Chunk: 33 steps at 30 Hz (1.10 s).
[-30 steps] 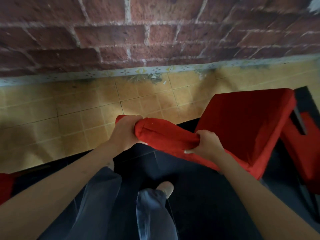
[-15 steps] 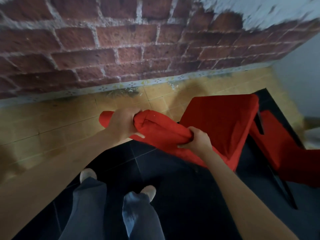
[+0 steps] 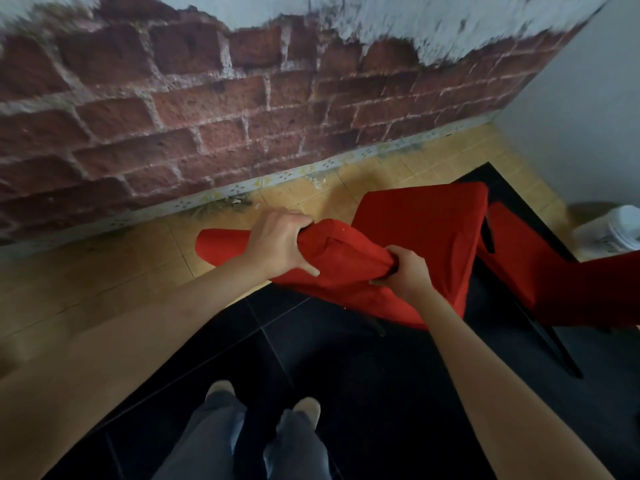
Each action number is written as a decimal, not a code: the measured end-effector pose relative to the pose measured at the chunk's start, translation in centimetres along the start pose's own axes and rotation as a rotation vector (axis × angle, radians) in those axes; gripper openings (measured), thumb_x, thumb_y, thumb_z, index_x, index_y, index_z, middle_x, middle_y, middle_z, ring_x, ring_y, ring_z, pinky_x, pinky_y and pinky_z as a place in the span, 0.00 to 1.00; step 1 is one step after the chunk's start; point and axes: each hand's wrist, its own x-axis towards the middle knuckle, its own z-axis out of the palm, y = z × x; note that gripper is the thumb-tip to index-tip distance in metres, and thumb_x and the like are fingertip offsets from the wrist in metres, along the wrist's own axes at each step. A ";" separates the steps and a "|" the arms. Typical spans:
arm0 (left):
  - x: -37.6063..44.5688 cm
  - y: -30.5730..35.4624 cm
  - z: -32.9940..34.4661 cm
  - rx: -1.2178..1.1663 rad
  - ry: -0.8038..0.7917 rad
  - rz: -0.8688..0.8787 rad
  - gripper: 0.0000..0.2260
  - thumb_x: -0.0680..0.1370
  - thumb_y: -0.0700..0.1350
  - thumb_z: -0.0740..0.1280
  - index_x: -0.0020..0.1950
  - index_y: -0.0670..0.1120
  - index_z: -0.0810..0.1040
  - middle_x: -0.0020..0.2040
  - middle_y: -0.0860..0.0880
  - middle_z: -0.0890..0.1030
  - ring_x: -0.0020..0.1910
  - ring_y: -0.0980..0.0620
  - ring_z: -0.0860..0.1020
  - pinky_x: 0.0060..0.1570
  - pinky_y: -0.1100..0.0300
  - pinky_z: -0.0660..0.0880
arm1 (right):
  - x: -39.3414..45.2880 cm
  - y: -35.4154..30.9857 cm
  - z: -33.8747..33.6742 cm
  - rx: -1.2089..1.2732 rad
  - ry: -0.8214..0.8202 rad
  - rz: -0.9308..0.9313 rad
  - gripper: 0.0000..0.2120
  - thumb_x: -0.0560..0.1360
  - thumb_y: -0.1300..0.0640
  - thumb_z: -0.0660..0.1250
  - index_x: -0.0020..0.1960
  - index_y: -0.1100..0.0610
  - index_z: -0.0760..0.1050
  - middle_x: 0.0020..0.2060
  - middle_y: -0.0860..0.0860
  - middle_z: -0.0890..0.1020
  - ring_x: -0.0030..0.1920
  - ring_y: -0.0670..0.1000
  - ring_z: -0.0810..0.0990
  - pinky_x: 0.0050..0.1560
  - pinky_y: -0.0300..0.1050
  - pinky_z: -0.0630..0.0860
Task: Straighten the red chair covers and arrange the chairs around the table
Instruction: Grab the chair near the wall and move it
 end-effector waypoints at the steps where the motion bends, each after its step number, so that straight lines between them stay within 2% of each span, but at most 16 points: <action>1: 0.4 0.6 -0.1 0.020 0.000 0.015 0.28 0.50 0.61 0.81 0.35 0.44 0.74 0.32 0.53 0.74 0.36 0.49 0.74 0.49 0.52 0.71 | -0.1 0.3 -0.5 -0.003 0.004 -0.001 0.23 0.58 0.58 0.82 0.51 0.55 0.79 0.43 0.48 0.81 0.50 0.53 0.80 0.44 0.41 0.68; 4: 1.9 2.9 -0.6 0.038 -0.008 0.023 0.27 0.51 0.61 0.81 0.35 0.49 0.70 0.33 0.55 0.72 0.38 0.51 0.71 0.57 0.47 0.69 | -0.1 1.0 -2.5 0.026 0.023 0.004 0.22 0.60 0.58 0.82 0.50 0.57 0.79 0.45 0.50 0.82 0.50 0.52 0.79 0.47 0.43 0.70; 6: 3.0 4.0 -0.8 -0.059 0.070 0.015 0.24 0.52 0.59 0.81 0.37 0.49 0.74 0.35 0.56 0.75 0.40 0.52 0.73 0.59 0.43 0.69 | 0.2 1.4 -4.0 0.065 0.058 0.001 0.20 0.61 0.58 0.81 0.50 0.58 0.79 0.43 0.50 0.81 0.48 0.51 0.78 0.47 0.44 0.70; 8: 3.9 4.8 -0.7 -0.186 0.120 0.017 0.27 0.54 0.57 0.82 0.47 0.47 0.82 0.44 0.53 0.81 0.46 0.51 0.78 0.59 0.44 0.71 | 0.5 1.8 -5.3 0.102 0.084 0.003 0.19 0.61 0.57 0.81 0.49 0.59 0.79 0.43 0.50 0.81 0.47 0.50 0.77 0.46 0.43 0.69; 9: 4.3 5.0 -0.7 -0.217 0.094 0.021 0.33 0.54 0.56 0.82 0.56 0.48 0.82 0.51 0.51 0.81 0.52 0.49 0.78 0.61 0.45 0.71 | 0.5 2.1 -5.8 0.109 0.087 0.003 0.19 0.62 0.57 0.81 0.49 0.59 0.79 0.43 0.50 0.80 0.46 0.50 0.77 0.46 0.43 0.68; 11: 4.7 4.9 -0.7 -0.164 -0.025 0.006 0.45 0.55 0.56 0.82 0.70 0.51 0.72 0.63 0.49 0.76 0.63 0.48 0.73 0.66 0.45 0.67 | 0.4 2.8 -6.4 0.109 0.086 0.003 0.18 0.63 0.57 0.80 0.48 0.59 0.79 0.42 0.49 0.79 0.46 0.50 0.76 0.47 0.43 0.68; 12: 4.9 4.7 -0.8 -0.104 -0.083 -0.018 0.47 0.55 0.56 0.82 0.72 0.53 0.68 0.66 0.49 0.74 0.65 0.47 0.71 0.67 0.44 0.64 | 0.3 3.1 -6.5 0.111 0.086 0.005 0.18 0.63 0.57 0.80 0.49 0.59 0.78 0.42 0.49 0.79 0.46 0.49 0.76 0.47 0.43 0.68; 14: 5.0 4.4 -0.7 -0.055 -0.126 -0.071 0.45 0.55 0.55 0.82 0.70 0.53 0.69 0.64 0.49 0.76 0.64 0.46 0.72 0.67 0.42 0.64 | 0.0 3.6 -6.7 0.117 0.092 0.010 0.19 0.63 0.57 0.80 0.50 0.58 0.78 0.44 0.48 0.78 0.47 0.49 0.75 0.48 0.43 0.69; 19: 4.8 6.0 0.0 -0.143 -0.041 -0.108 0.31 0.55 0.52 0.83 0.55 0.50 0.79 0.50 0.52 0.83 0.54 0.49 0.79 0.63 0.45 0.68 | -0.6 4.8 -7.2 0.136 0.069 0.015 0.23 0.63 0.56 0.80 0.55 0.57 0.77 0.48 0.47 0.78 0.52 0.49 0.75 0.51 0.43 0.68; 24: 4.9 9.1 0.9 -0.119 -0.026 -0.067 0.28 0.54 0.54 0.83 0.51 0.50 0.81 0.47 0.53 0.83 0.51 0.49 0.79 0.60 0.45 0.71 | -2.7 6.3 -8.8 0.126 0.081 0.004 0.31 0.62 0.57 0.81 0.61 0.54 0.73 0.52 0.44 0.75 0.57 0.48 0.72 0.55 0.42 0.65; 27: 4.9 11.4 1.8 -0.087 -0.040 -0.037 0.30 0.55 0.56 0.82 0.54 0.50 0.80 0.49 0.52 0.83 0.53 0.48 0.78 0.60 0.45 0.71 | -4.4 7.1 -10.1 0.149 0.115 -0.036 0.37 0.59 0.56 0.82 0.65 0.51 0.71 0.54 0.42 0.75 0.55 0.44 0.70 0.56 0.40 0.65; 29: 4.8 13.0 2.5 -0.012 -0.051 -0.004 0.34 0.56 0.58 0.81 0.60 0.51 0.78 0.54 0.51 0.82 0.56 0.47 0.76 0.62 0.45 0.68 | -5.4 7.8 -10.8 0.163 0.150 -0.060 0.37 0.58 0.55 0.83 0.63 0.51 0.71 0.52 0.41 0.75 0.54 0.43 0.71 0.54 0.38 0.65; 31: 4.7 14.2 3.1 0.077 -0.100 0.089 0.41 0.58 0.61 0.79 0.68 0.53 0.71 0.61 0.51 0.78 0.62 0.46 0.73 0.67 0.45 0.63 | -6.3 9.0 -11.5 0.167 0.185 -0.044 0.34 0.58 0.56 0.83 0.61 0.51 0.73 0.50 0.40 0.76 0.54 0.44 0.73 0.52 0.38 0.65; 33: 4.8 14.7 3.2 0.140 -0.182 0.199 0.49 0.59 0.60 0.79 0.74 0.54 0.60 0.67 0.51 0.74 0.66 0.47 0.70 0.70 0.44 0.59 | -7.2 10.2 -12.2 0.162 0.217 -0.019 0.34 0.58 0.56 0.83 0.61 0.53 0.74 0.50 0.42 0.76 0.56 0.48 0.75 0.53 0.39 0.66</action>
